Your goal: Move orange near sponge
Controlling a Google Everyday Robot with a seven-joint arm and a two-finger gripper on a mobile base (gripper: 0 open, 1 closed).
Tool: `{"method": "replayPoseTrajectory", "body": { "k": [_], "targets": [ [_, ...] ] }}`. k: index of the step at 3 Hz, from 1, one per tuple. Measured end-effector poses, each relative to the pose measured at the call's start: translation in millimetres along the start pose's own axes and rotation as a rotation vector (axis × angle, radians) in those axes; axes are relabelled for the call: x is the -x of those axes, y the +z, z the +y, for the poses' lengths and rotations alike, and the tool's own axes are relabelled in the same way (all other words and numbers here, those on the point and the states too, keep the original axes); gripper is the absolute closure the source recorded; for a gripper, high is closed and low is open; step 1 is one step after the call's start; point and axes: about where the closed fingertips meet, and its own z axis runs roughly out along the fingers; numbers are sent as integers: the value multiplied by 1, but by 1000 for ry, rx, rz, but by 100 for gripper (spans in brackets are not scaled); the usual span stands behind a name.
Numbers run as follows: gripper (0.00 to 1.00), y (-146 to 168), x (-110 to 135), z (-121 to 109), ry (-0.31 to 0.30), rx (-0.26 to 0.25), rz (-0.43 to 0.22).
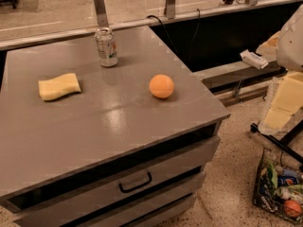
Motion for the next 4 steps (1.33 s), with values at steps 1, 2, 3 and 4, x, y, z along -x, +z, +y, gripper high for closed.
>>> {"method": "replayPoseTrajectory", "body": {
  "k": [1,2,3,4],
  "targets": [
    [0,0,0,0,0,0,0],
    [0,5,14,-6,-32,0,-24],
    [0,21,45,-27,-71,8,-74],
    [0,44,77,-53,-105,25,-135]
  ]
}}
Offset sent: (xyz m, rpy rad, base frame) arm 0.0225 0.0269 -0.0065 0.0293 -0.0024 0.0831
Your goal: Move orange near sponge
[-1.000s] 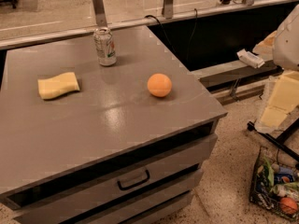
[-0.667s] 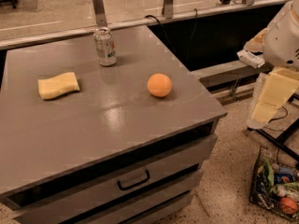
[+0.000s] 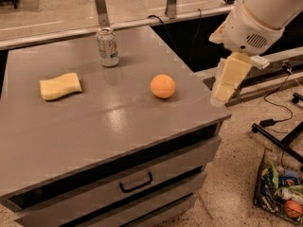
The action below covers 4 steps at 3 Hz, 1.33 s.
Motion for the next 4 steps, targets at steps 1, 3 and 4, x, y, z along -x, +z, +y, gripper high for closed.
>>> {"method": "replayPoseTrajectory", "body": {
  "k": [1,3,4],
  "targets": [
    [0,27,20,-32,-10,5,-72],
    [0,93,69,-64,-22,62,-198],
    [0,126,87,-62,-33,102,-212]
  ]
}}
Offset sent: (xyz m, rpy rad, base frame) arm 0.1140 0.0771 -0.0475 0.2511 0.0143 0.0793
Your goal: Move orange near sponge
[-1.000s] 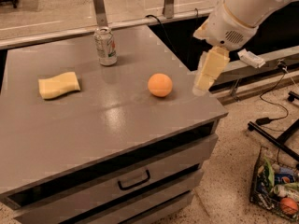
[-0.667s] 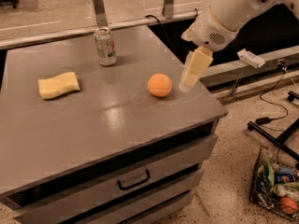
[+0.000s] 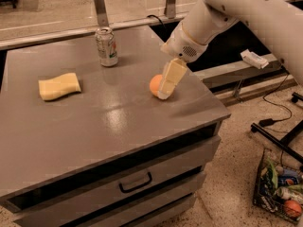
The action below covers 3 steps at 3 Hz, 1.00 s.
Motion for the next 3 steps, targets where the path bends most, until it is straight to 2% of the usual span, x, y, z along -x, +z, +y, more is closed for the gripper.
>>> {"method": "replayPoseTrajectory", "body": {
  "k": [1,3],
  "targets": [
    [18,26,4,3,-7,33,9],
    [64,51,-6,6,4,80,52]
  ]
}}
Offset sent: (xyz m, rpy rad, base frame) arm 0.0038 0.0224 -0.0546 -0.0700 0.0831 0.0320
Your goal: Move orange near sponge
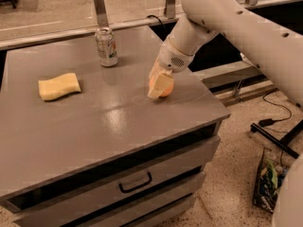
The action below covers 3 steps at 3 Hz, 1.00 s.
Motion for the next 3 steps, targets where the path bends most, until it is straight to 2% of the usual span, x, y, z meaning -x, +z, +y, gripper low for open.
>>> {"method": "replayPoseTrajectory", "body": {
  "k": [1,2,3],
  "targets": [
    [87,-2,1,0,1,1,1],
    [100,0,1,0,0,4,1],
    [100,-1,2,0,0,4,1]
  ]
}}
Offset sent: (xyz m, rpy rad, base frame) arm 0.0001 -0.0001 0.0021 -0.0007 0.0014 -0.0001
